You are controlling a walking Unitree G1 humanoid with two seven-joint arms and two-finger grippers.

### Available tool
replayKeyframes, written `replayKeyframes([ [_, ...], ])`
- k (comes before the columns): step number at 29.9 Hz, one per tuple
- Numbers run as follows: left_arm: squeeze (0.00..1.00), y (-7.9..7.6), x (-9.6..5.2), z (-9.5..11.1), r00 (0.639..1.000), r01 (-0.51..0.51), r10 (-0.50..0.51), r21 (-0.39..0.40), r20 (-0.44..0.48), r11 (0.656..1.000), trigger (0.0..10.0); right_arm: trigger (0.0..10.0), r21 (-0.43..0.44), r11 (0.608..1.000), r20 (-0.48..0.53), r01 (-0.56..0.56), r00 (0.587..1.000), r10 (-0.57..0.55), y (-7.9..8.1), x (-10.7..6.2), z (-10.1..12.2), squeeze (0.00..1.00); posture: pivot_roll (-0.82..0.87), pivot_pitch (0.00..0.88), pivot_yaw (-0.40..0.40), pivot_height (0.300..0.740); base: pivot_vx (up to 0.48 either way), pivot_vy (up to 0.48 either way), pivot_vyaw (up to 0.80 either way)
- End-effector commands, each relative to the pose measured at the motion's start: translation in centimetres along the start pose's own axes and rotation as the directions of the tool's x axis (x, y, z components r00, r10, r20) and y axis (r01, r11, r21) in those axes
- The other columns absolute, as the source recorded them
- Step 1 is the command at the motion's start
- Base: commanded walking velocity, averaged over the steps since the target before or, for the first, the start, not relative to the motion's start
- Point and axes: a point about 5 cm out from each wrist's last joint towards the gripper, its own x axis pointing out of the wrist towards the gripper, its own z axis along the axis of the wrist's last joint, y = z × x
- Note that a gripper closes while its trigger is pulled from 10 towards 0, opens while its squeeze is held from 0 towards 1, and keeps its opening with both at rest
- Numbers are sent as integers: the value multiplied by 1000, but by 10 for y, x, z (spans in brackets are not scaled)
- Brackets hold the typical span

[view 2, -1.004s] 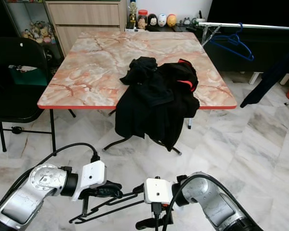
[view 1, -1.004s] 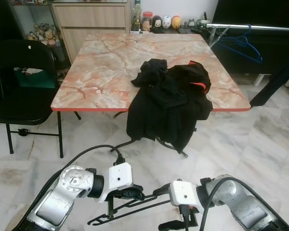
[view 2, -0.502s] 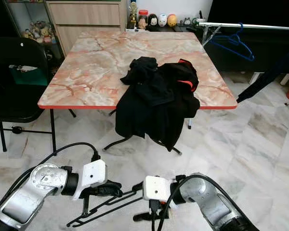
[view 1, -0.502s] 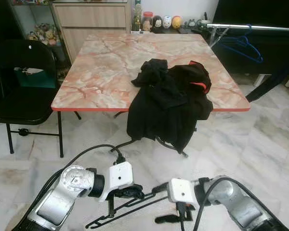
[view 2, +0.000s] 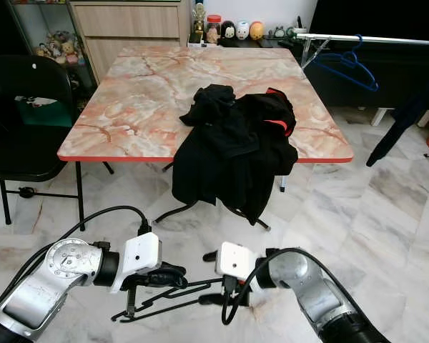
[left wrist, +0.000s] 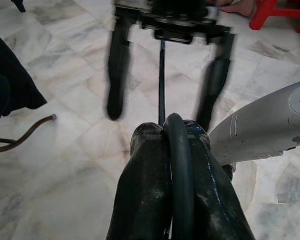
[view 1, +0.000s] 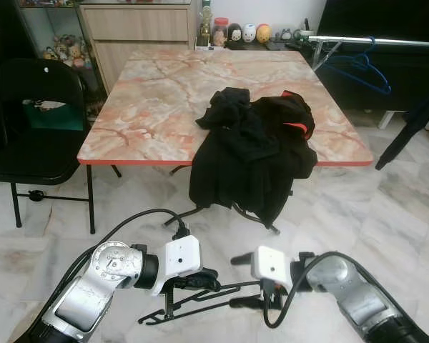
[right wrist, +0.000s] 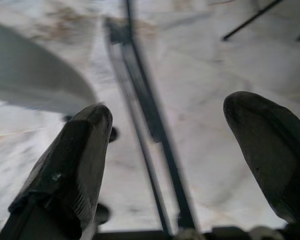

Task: Hang hanger

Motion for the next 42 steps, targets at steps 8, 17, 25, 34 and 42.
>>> replayKeyframes([
  [8, 0, 1, 0, 6, 1000, 4, -4, 27, 8, 1000, 10000, 10000, 0, 1000, -3, -9, 1000, 9, -3, -2, 1, 0, 38, 0, -39, 740, 0, 0, 0],
  [17, 0, 2, 0, 7, 1000, -4, 3, 30, 9, 1000, 10000, 0, 2, 1000, -4, -2, 1000, 2, -5, -2, 2, 0, 42, 0, -41, 740, 0, 0, 0],
  [25, 0, 2, 1, 7, 1000, -7, 7, 32, 14, 999, 10000, 0, 5, 1000, -2, -12, 1000, 12, -4, -2, 2, 0, 40, 0, -43, 740, 0, 0, 0],
  [34, 0, 2, 2, 8, 1000, -10, 10, 33, 20, 999, 10000, 0, 8, 1000, -23, 14, 1000, -14, -6, -1, -2, 0, 40, 0, -44, 740, 0, 0, 0],
  [42, 0, 2, 2, 8, 1000, -11, 10, 33, 22, 999, 10000, 0, 29, 1000, -16, -8, 1000, 9, -2, 0, -4, 0, 42, 0, -45, 740, 0, 0, 0],
])
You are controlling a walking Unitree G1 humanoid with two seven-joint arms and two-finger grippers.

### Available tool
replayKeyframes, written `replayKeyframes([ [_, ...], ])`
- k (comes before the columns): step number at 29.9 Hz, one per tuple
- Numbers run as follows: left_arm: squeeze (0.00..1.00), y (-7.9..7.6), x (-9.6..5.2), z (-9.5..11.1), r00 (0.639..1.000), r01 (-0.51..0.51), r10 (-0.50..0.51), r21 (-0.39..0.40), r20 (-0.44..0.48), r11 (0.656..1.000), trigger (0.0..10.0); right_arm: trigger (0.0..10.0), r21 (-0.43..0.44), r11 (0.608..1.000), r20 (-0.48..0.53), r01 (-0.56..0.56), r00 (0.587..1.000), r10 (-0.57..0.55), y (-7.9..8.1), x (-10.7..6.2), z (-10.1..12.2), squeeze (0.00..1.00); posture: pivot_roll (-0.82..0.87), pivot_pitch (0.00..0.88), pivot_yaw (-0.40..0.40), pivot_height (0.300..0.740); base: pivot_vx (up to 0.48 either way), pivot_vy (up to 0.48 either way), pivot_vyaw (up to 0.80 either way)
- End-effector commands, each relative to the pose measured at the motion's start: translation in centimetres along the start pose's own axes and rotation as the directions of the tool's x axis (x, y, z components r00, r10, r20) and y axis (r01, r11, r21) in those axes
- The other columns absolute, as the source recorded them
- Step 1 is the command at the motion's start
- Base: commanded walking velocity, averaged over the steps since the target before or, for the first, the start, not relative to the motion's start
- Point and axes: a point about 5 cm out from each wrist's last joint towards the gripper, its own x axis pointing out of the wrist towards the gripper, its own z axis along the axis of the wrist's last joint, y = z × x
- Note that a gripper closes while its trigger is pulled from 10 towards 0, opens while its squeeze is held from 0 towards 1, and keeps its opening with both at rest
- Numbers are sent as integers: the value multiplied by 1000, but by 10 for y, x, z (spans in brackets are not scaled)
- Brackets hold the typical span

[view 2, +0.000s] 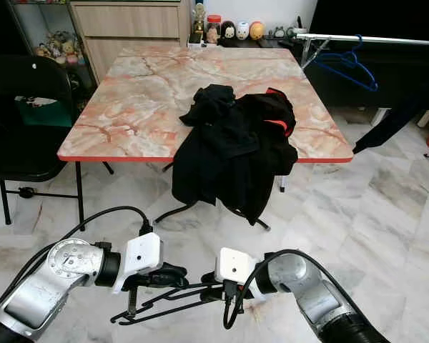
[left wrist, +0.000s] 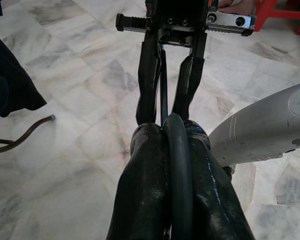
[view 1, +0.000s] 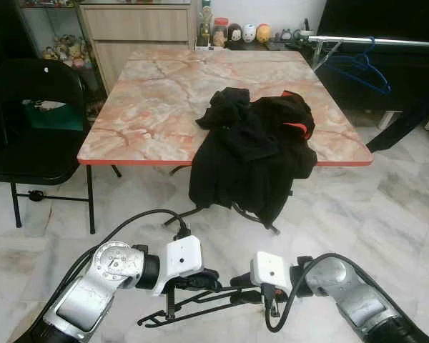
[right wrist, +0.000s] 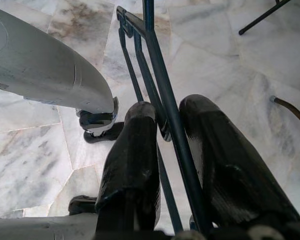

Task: Hang hanger

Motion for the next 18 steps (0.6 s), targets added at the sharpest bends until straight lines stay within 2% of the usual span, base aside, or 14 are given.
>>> replayKeyframes([
  [1, 0, 3, 0, 7, 1000, -9, 9, 35, 17, 999, 10000, 0, 10, 1000, 0, -12, 1000, 12, 1, -1, -2, 0, 41, 0, -44, 740, 0, 0, 0],
  [16, 0, 2, 0, 9, 999, -2, 2, 13, 43, 1000, 10000, 0, 20, 1000, 10, -10, 1000, 9, 2, 0, -2, 0, 41, 0, -42, 740, 0, 0, 0],
  [17, 486, 2, 0, 9, 999, -2, 1, 10, 45, 1000, 10000, 0, 21, 1000, 9, -10, 1000, 10, 2, 0, -2, 0, 40, 0, -42, 740, 0, 0, 0],
  [18, 486, 2, 0, 9, 999, 0, 0, 5, 47, 1000, 10000, 0, 20, 1000, 9, -10, 1000, 10, 2, 0, -2, 0, 40, 0, -42, 740, 0, 0, 0],
])
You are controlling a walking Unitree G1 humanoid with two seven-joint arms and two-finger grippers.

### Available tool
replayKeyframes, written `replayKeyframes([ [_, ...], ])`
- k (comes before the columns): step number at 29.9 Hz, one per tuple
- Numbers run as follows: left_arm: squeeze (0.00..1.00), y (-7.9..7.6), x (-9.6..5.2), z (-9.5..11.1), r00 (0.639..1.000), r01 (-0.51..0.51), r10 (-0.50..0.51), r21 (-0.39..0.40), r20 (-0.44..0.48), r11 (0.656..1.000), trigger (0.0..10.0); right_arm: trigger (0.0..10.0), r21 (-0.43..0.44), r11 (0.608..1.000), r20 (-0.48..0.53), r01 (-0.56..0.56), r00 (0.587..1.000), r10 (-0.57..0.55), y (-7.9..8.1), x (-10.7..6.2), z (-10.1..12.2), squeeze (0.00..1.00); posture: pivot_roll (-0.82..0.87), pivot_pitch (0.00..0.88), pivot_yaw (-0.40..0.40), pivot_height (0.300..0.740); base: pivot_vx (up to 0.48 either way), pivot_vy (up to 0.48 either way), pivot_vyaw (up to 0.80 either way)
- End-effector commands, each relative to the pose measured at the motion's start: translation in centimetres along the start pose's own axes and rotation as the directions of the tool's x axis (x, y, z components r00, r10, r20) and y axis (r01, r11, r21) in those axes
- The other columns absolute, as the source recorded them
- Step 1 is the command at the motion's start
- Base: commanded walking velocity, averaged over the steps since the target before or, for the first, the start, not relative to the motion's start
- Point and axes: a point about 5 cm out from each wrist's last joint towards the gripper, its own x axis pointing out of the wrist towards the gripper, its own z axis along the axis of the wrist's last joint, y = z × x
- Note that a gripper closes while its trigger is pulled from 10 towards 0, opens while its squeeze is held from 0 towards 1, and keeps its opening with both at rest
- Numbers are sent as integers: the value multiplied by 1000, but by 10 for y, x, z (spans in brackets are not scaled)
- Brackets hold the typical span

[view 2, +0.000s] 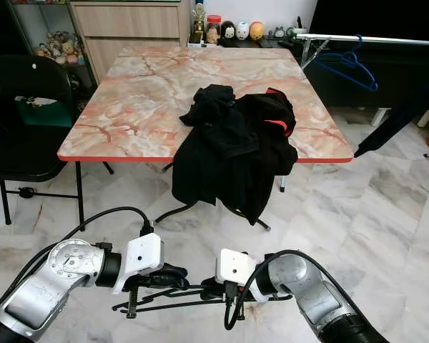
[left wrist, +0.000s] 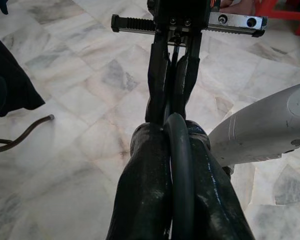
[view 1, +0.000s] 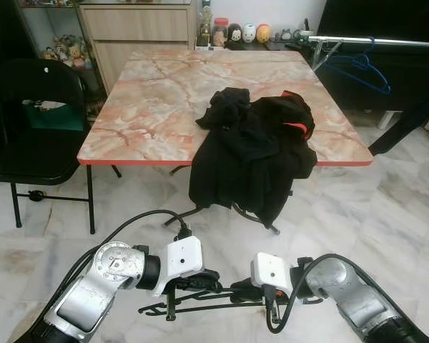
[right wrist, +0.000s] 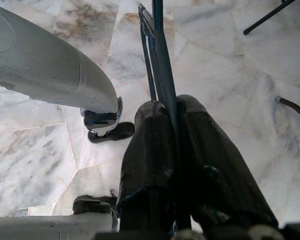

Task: Hang hanger

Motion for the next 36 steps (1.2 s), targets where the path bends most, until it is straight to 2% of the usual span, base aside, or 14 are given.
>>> replayKeyframes([
  [1, 1000, 2, -1, 9, 999, 3, -3, 4, 46, 1000, 10000, 0, 14, 1000, 4, 3, 1000, -3, 0, 0, -2, 0, 41, 0, -43, 740, 0, 0, 0],
  [14, 1000, -3, -8, 8, 998, 40, -39, -28, 45, 999, 10000, 0, 33, 999, -6, 18, 1000, -18, 0, 1, -7, 0, 47, 0, -45, 740, 0, 0, 0],
  [16, 1000, 0, -13, 8, 998, 21, -19, -44, 53, 999, 10000, 0, 96, 994, 19, 47, 999, -49, 4, -5, -14, 0, 53, 0, -47, 740, 0, 0, 0],
  [20, 1000, 0, -15, 7, 998, 18, -15, -55, 58, 998, 10000, 0, 149, 986, 29, 80, 996, -85, 6, -10, -22, 0, 53, 0, -47, 740, 0, 0, 0],
  [22, 1000, 2, -17, 7, 998, 4, 1, -69, 63, 998, 10000, 0, 224, 968, 53, 113, 990, -128, 10, -16, -30, 0, 44, 0, -44, 740, 0, 0, 0],
  [23, 1000, 2, -17, 7, 998, 4, 1, -69, 63, 998, 10000, 0, 224, 968, 53, 113, 990, -128, 10, -16, -30, 0, 44, 0, -44, 740, 0, 0, 0],
  [27, 1000, 10, -27, 3, 996, -58, 64, -97, 64, 994, 10000, 0, 337, 927, 49, 166, 980, -194, 19, -21, -48, 0, 39, 0, -41, 740, 0, 0, 0],
  [32, 1000, 17, -38, 5, 986, -114, 129, -138, 102, 984, 10000, 0, 412, 881, 16, 231, 965, -260, 25, -24, -63, 0, 42, 0, -39, 740, 0, 0, 0],
  [33, 1000, 21, -42, 5, 980, -145, 164, -152, 115, 978, 10000, 0, 435, 863, 0, 258, 958, -286, 26, -24, -69, 0, 40, 0, -38, 740, 0, 0, 0],
  [34, 1000, 25, -46, 3, 971, -192, 210, -151, 111, 970, 10000, 0, 461, 826, -35, 324, 937, -348, 25, -24, -77, 0, 41, 0, -37, 740, 0, 0, 0],
  [36, 1000, 28, -48, 0, 962, -237, 252, -137, 101, 962, 10000, 0, 474, 796, -54, 376, 915, -400, 22, -24, -81, 0, 40, 0, -35, 740, 0, 0, 0],
])
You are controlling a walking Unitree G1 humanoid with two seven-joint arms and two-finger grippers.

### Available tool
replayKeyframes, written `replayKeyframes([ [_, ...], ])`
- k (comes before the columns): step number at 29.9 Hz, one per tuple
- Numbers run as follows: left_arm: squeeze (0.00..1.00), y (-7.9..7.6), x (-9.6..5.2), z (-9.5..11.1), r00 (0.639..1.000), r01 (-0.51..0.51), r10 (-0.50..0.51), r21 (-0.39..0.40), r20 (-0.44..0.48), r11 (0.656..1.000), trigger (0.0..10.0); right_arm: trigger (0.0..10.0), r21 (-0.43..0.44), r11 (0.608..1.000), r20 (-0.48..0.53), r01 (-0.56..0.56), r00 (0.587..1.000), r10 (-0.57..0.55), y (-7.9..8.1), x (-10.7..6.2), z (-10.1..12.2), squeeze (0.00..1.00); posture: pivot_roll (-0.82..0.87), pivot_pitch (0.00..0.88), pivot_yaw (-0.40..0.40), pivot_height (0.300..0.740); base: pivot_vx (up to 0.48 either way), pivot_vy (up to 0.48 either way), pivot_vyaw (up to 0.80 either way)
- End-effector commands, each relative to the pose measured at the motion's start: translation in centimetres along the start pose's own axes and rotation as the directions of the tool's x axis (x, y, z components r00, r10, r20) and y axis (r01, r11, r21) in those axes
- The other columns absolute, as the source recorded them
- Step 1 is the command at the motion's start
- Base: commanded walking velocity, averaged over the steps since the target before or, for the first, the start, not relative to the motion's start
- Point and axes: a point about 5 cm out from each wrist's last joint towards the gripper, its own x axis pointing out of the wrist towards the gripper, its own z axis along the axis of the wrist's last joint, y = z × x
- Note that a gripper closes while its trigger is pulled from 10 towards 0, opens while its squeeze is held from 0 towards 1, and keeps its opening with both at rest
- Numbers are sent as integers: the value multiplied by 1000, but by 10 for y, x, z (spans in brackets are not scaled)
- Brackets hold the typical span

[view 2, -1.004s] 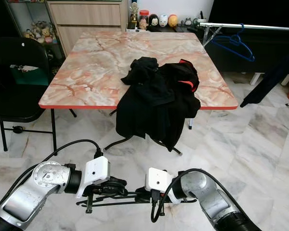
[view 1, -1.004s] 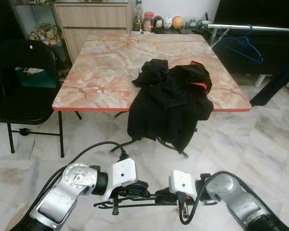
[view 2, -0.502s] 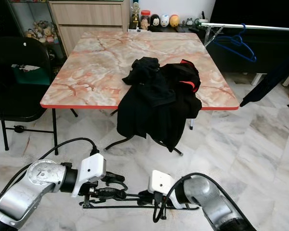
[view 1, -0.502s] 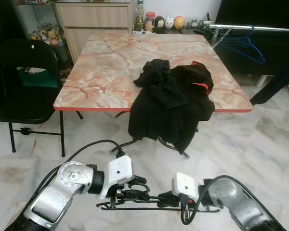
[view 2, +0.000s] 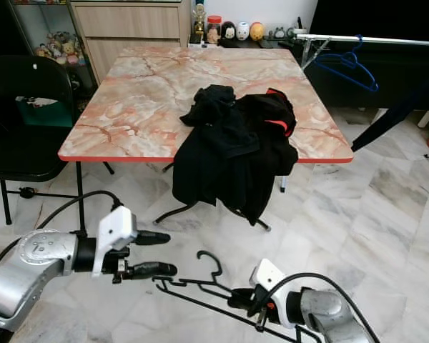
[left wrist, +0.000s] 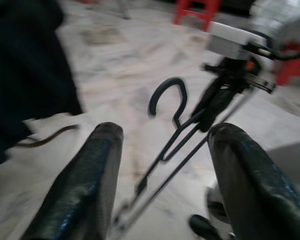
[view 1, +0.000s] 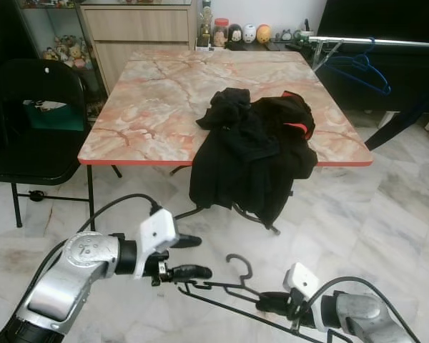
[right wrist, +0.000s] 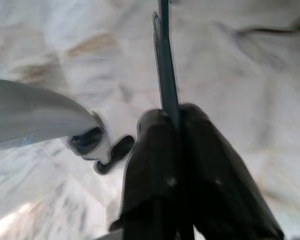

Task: Hang hanger

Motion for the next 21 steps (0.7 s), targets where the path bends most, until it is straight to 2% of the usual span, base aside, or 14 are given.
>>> replayKeyframes([
  [1, 757, 9, -3, 0, 996, -85, 85, 23, 11, 996, 10000, 0, 20, 994, 25, 112, 993, -112, -10, -2, -1, 0, 40, 0, -35, 740, 0, 0, 0],
  [2, 0, 16, -5, -1, 985, -168, 168, 8, 38, 986, 10000, 0, 81, 976, 29, 204, 978, -207, -17, -1, -5, 0, 39, 0, -33, 740, 0, 0, 0],
  [3, 0, 22, -7, -5, 969, -243, 244, -15, 47, 970, 10000, 941, 102, 955, 32, 278, 959, -282, -21, -1, -8, 0, 38, 0, -31, 740, 0, 0, 0],
  [4, 0, 27, -9, -8, 955, -291, 292, -32, 50, 956, 10000, 941, 113, 940, 33, 323, 944, -328, -23, -1, -9, 0, 38, 0, -31, 740, 0, 0, 0],
  [5, 0, 29, -10, -10, 946, -319, 321, -41, 51, 947, 10000, 3333, 116, 930, 35, 350, 934, -356, -25, 0, -10, 0, 38, 0, -31, 740, 0, 0, 0],
  [6, 0, 40, -17, -23, 894, -445, 448, -61, 33, 893, 10000, 3216, 185, 884, 27, 430, 897, -442, -28, 2, -16, 0, 36, 0, -28, 740, 0, 0, 0],
  [7, 0, 48, -22, -38, 836, -547, 548, -93, -14, 832, 10000, 10000, 227, 848, 7, 478, 870, -493, -29, 3, -20, 0, 42, 0, -23, 740, 0, 0, 0],
  [8, 0, 48, -22, -38, 836, -547, 548, -93, -14, 832, 10000, 10000, 227, 848, 7, 478, 870, -493, -29, 3, -20, 0, 42, 0, -23, 740, 0, 0, 0],
  [9, 0, 56, -32, -66, 731, -682, 675, -152, -103, 715, 10000, 10000, 284, 788, -24, 546, 826, -563, -29, 6, -27, 0, 42, 0, -20, 740, 0, 0, 0],
  [12, 0, 44, -52, -132, 533, -845, 757, -192, -379, 499, 10000, 10000, 367, 662, -123, 654, 739, -662, -25, 11, -44, 0, 38, 0, -11, 740, 0, 0, 0],
  [14, 0, 36, -55, -147, 502, -864, 750, -205, -431, 460, 10000, 10000, 384, 630, -150, 675, 719, -679, -22, 12, -49, 0, 38, 0, -9, 740, 0, 0, 0],
  [16, 0, 19, -61, -174, 428, -894, 694, -158, -579, 420, 10000, 10000, 431, 578, -199, 693, 698, -688, -18, 14, -58, 0, 31, 0, -4, 740, 0, 0, 0],
  [19, 0, -16, -59, -207, 400, -904, 587, -195, -704, 382, 10000, 10000, 447, 539, -278, 714, 684, -675, -5, 20, -72, 0, 31, 0, 7, 740, 0, 0, 0],
  [21, 0, -33, -55, -219, 410, -898, 534, -225, -739, 379, 10000, 10000, 456, 518, -328, 724, 678, -658, 3, 23, -80, 0, 45, 0, 7, 740, 0, 0, 0],
])
